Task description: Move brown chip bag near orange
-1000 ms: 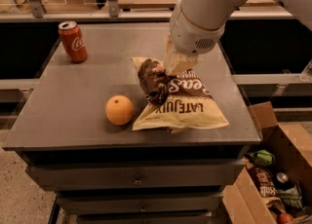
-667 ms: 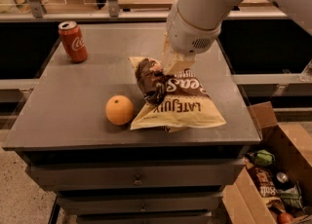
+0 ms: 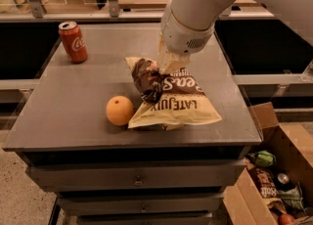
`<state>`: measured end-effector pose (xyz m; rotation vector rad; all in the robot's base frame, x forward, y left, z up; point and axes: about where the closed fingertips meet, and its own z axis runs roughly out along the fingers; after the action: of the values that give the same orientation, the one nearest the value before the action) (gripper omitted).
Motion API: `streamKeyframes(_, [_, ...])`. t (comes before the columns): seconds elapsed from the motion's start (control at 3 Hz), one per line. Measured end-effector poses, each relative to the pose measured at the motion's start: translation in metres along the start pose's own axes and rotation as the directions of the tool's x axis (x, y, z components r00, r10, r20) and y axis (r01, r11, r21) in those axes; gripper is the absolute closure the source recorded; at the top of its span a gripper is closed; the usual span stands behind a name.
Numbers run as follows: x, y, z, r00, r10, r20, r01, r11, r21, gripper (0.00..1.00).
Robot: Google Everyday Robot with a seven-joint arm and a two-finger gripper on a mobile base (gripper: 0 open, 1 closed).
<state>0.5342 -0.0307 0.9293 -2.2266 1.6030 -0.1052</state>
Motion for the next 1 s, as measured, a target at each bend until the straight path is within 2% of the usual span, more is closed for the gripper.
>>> streamKeyframes(0.33, [-0.0076,-0.0093,0.014,0.999,-0.04,-0.005,0.04,0.9992,0.005,1.0])
streamKeyframes(1.0, [-0.0071,-0.0147,0.015,0.999,-0.046,-0.011,0.046,0.9987,0.02,1.0])
